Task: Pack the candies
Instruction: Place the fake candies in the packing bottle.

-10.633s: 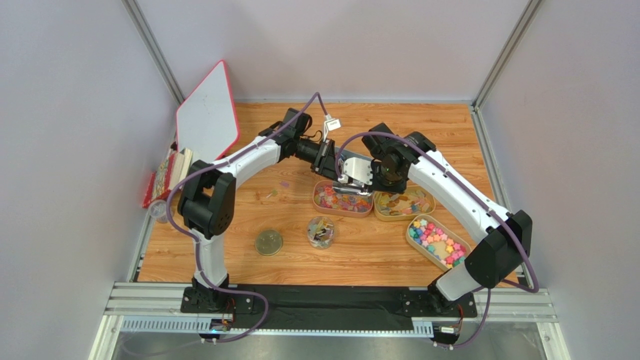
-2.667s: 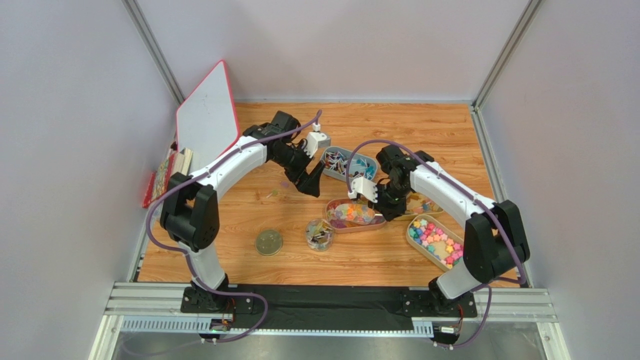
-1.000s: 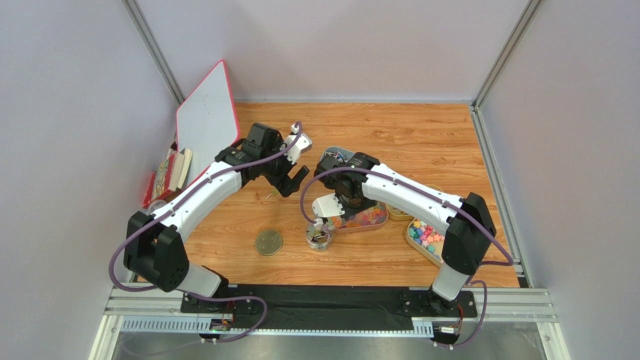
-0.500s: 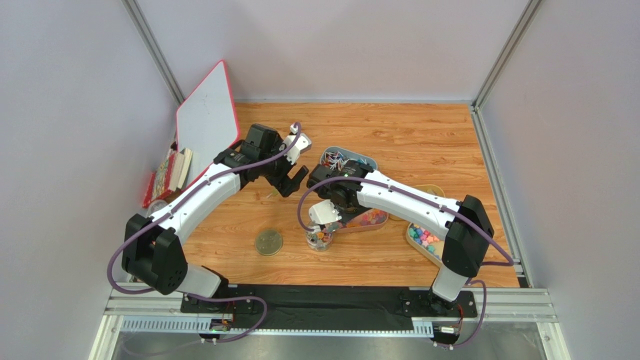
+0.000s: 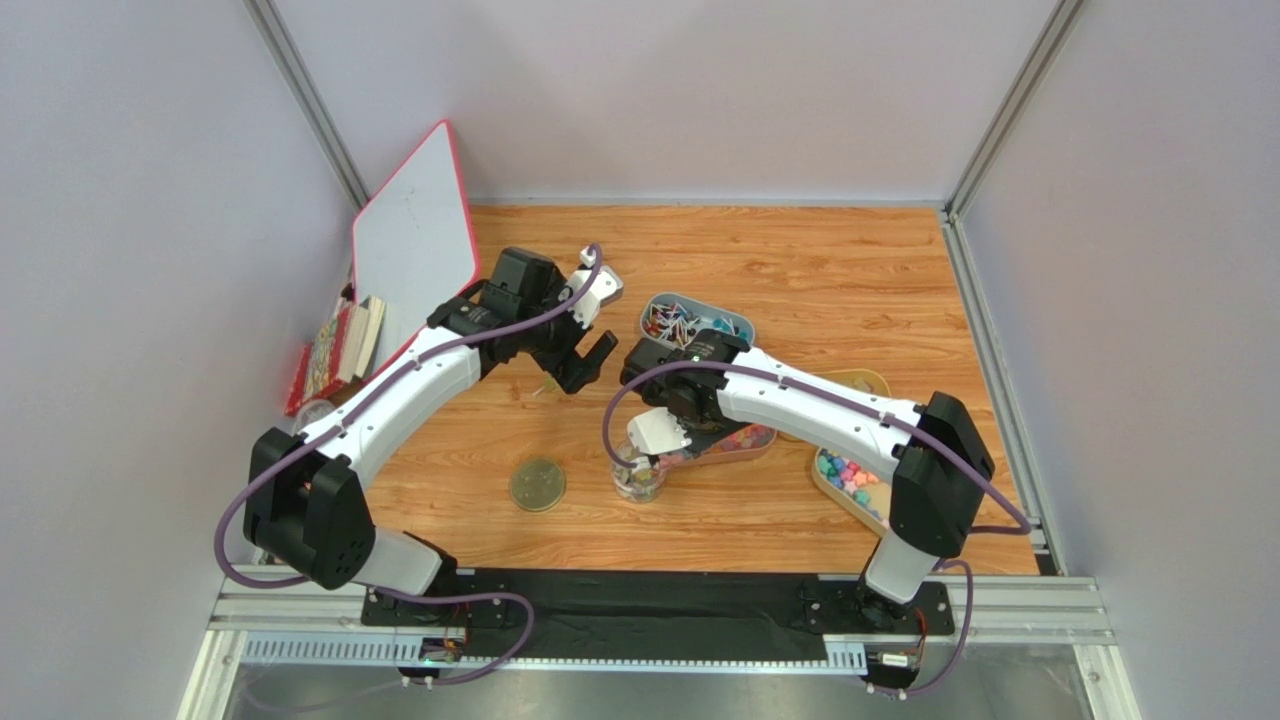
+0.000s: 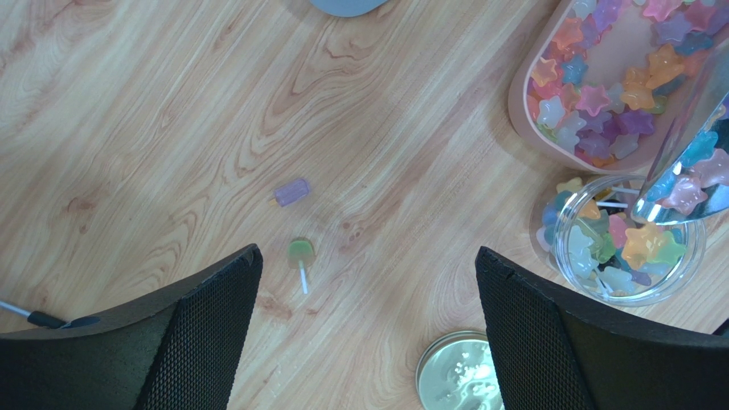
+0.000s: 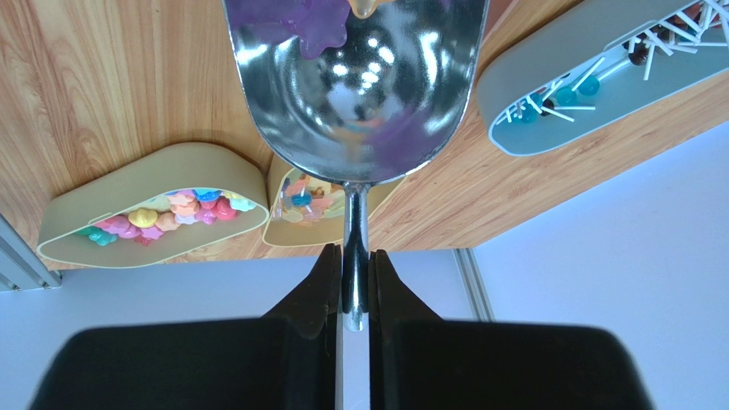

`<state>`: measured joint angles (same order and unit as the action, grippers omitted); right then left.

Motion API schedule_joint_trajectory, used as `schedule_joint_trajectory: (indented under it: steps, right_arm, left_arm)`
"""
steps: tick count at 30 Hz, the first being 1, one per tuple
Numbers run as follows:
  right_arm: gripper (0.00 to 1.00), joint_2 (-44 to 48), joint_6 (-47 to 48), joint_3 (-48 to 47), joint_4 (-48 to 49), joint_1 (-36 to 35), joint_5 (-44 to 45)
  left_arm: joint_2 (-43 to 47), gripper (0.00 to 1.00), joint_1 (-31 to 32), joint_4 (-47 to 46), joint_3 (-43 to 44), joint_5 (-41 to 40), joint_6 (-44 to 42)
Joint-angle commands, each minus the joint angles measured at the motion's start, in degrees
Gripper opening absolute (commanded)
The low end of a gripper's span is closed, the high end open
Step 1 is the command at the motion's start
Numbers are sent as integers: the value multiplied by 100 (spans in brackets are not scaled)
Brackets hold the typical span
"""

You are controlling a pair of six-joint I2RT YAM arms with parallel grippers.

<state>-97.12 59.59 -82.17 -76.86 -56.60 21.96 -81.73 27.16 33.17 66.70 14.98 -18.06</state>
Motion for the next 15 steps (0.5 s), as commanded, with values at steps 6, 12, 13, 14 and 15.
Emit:
schedule_joint_trajectory:
  steps: [6, 12, 13, 14, 15]
  right_arm:
    - [0, 290, -18, -44, -1217, -35, 749]
    - [0, 133, -149, -132, -1270, -254, 784]
    - [0, 89, -185, -185, -1279, -307, 801]
    - [0, 62, -272, -211, -1314, -360, 836]
    - [0, 1, -308, -238, -1384, -474, 950]
  left_arm:
    - [114, 100, -44, -144, 89, 136, 13]
    - [105, 100, -44, -144, 116, 136, 14]
    - [105, 100, -44, -135, 116, 136, 14]
    - [122, 100, -44, -135, 116, 136, 14]
    - [123, 100, -44, -135, 98, 145, 14]
